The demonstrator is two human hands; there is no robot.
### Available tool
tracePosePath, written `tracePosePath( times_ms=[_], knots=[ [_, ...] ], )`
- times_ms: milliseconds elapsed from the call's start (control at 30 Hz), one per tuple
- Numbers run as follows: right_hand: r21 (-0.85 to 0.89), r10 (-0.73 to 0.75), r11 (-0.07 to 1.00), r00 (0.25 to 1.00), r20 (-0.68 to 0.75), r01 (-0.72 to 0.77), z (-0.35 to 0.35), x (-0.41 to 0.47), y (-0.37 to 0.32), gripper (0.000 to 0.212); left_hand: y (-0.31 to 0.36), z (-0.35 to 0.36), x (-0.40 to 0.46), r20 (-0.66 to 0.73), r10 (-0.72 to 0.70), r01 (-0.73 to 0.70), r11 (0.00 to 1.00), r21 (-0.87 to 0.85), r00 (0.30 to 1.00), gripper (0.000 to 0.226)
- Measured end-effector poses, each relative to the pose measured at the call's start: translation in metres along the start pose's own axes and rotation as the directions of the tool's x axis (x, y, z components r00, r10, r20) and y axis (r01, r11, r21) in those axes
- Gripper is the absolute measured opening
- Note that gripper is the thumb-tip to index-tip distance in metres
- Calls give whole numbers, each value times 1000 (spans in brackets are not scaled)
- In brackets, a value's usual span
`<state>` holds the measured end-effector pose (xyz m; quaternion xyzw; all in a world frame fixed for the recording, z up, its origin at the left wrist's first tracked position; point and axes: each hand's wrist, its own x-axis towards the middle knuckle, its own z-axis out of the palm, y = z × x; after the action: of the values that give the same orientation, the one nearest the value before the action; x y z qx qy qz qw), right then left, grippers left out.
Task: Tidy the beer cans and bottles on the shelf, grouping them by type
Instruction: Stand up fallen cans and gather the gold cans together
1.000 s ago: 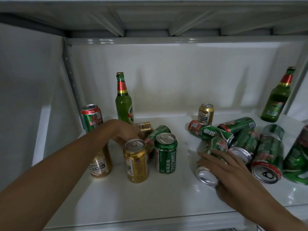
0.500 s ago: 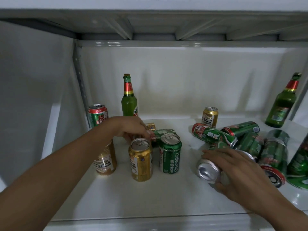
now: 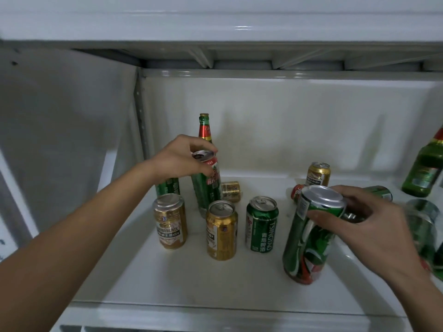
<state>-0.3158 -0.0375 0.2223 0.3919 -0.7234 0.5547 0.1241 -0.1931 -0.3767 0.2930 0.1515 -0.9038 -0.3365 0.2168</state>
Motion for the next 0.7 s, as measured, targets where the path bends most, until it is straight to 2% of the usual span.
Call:
tracePosePath(
  times_ms=[67,200,367,467,600,700],
  knots=[
    [24,-15,1000,1000,24,15,11,-5,-7,53,-4,-7,-7,16,-12,11,1000,15,1000,52],
    [-26,-57,998,994,89,60,36,-9,-22,47,-12,-9,-16,56,-32,27,996,84,998,57],
    [-38,-66,997,994,82,69,59,-14,-29,50,-21,-5,-21,131,9,-20,996,83,991,56],
    [-36,-36,999,997,74,39,66,-15,-29,49,-23,-2,-21,158,0,-8,999,50,987,57],
    [-47,42,998,991,127,-36,69,-17,-32,59,-25,1,-25,202,-33,28,999,28,979,59],
    [-12,105,994,983,152,-104,70,-22,-37,53,-30,1,-28,208,-51,49,999,12,977,61]
  ],
)
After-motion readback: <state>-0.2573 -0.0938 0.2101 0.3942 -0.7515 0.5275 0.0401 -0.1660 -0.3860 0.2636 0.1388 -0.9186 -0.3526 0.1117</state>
